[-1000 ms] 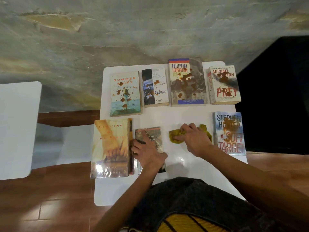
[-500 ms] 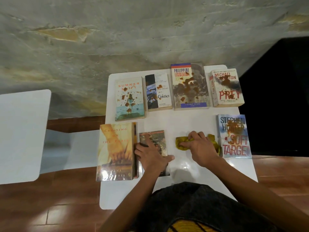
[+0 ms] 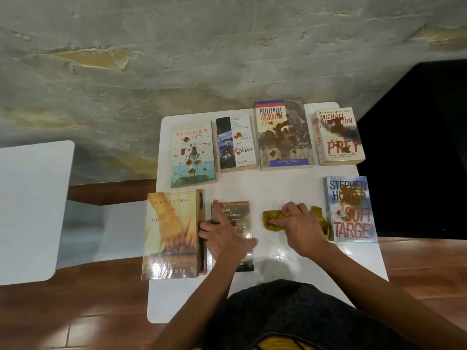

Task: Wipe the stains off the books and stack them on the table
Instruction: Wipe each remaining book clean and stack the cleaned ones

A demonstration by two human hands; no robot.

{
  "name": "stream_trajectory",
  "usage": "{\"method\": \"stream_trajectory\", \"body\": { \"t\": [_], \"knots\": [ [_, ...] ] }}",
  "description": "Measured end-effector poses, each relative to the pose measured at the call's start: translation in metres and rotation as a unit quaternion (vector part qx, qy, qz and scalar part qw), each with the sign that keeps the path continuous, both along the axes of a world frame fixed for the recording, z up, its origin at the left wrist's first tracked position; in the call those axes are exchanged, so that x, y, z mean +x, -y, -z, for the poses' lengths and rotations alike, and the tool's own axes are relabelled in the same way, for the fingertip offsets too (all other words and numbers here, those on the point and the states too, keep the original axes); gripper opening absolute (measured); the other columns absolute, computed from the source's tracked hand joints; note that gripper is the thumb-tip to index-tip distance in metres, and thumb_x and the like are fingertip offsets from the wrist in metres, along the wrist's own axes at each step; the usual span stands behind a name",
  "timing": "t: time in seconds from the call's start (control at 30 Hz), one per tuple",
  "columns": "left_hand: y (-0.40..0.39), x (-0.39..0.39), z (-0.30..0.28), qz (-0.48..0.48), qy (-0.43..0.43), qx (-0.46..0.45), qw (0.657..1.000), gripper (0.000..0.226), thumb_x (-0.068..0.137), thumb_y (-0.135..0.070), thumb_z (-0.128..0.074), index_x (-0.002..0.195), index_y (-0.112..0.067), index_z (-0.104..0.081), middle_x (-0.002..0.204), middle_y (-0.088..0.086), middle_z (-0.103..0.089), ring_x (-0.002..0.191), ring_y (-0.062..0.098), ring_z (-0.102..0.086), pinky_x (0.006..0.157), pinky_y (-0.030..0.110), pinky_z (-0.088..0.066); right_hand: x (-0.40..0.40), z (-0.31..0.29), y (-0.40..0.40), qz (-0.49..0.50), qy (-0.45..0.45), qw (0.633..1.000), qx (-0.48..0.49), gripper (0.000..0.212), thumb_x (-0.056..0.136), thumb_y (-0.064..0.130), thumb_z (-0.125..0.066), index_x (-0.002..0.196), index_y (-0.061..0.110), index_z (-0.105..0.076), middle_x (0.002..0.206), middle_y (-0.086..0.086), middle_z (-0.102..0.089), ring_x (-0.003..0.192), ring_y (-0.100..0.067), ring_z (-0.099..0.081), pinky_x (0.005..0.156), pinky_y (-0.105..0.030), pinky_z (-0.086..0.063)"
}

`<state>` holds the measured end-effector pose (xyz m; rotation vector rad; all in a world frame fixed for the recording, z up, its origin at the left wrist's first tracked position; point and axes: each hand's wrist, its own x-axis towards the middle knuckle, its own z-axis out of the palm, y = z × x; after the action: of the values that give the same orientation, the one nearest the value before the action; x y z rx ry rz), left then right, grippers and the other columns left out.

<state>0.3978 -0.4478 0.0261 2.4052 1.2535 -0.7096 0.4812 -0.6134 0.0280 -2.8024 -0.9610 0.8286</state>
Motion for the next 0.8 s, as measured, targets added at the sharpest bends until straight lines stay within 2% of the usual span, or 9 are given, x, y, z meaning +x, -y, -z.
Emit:
{"method": "stream_trajectory", "body": {
  "t": [0.1, 0.2, 0.4, 0.63, 0.8],
  "knots": [
    [0.0034, 0.0005, 0.0016, -0.010, 0.017, -0.007, 1.000, 0.147, 0.050, -0.052, -0.090, 0.151, -0.030, 0.014, 0.126, 0.021, -0.026, 0.110, 0.040, -0.038, 0.097, 0.044, -0.046, 0.0003, 0.0004, -0.0002, 0.005, -0.001, 1.000, 0.012, 0.056, 0.094, 0.011, -0.059, 0.136, 0.048, -0.055, 0.133, 0.003, -0.041, 0.121, -0.023, -0.037, 0.096, -0.036, -0.039],
    [0.0059, 0.0024, 0.0026, -0.008, 0.018, -0.023, 1.000, 0.141, 0.054, -0.045, -0.090, 0.151, -0.031, 0.012, 0.127, 0.020, -0.024, 0.111, 0.039, -0.038, 0.093, 0.041, -0.048, -0.0009, 0.0011, 0.0010, 0.009, 0.002, 1.000, 0.017, 0.055, 0.093, 0.011, -0.061, 0.135, 0.047, -0.057, 0.133, 0.002, -0.043, 0.121, -0.023, -0.038, 0.096, -0.037, -0.039],
    [0.0093, 0.0036, 0.0051, -0.038, 0.022, -0.013, 0.999, 0.139, 0.052, -0.046, -0.090, 0.150, -0.028, 0.007, 0.132, 0.024, -0.025, 0.118, 0.038, -0.034, 0.104, 0.044, -0.041, -0.0021, 0.0043, 0.0006, 0.022, 0.006, 0.999, 0.037, 0.056, 0.089, 0.008, -0.064, 0.130, 0.045, -0.062, 0.128, 0.001, -0.047, 0.120, -0.026, -0.041, 0.093, -0.039, -0.040],
    [0.0068, 0.0000, 0.0058, -0.043, 0.012, -0.006, 0.999, 0.138, 0.048, -0.050, -0.089, 0.146, -0.027, 0.006, 0.126, 0.020, -0.026, 0.111, 0.035, -0.035, 0.096, 0.039, -0.045, -0.0028, 0.0054, 0.0032, 0.022, 0.002, 0.999, 0.033, 0.056, 0.092, 0.010, -0.062, 0.132, 0.047, -0.059, 0.130, 0.003, -0.044, 0.122, -0.023, -0.038, 0.097, -0.038, -0.039],
    [0.0041, 0.0009, 0.0043, -0.070, 0.049, -0.023, 0.996, 0.138, 0.050, -0.046, -0.091, 0.146, -0.032, 0.007, 0.126, 0.018, -0.023, 0.110, 0.035, -0.041, 0.097, 0.040, -0.044, -0.0010, 0.0045, 0.0024, 0.021, -0.001, 0.999, 0.039, 0.055, 0.092, 0.010, -0.061, 0.132, 0.047, -0.059, 0.129, 0.002, -0.045, 0.121, -0.024, -0.038, 0.096, -0.039, -0.040]
  ]
}}
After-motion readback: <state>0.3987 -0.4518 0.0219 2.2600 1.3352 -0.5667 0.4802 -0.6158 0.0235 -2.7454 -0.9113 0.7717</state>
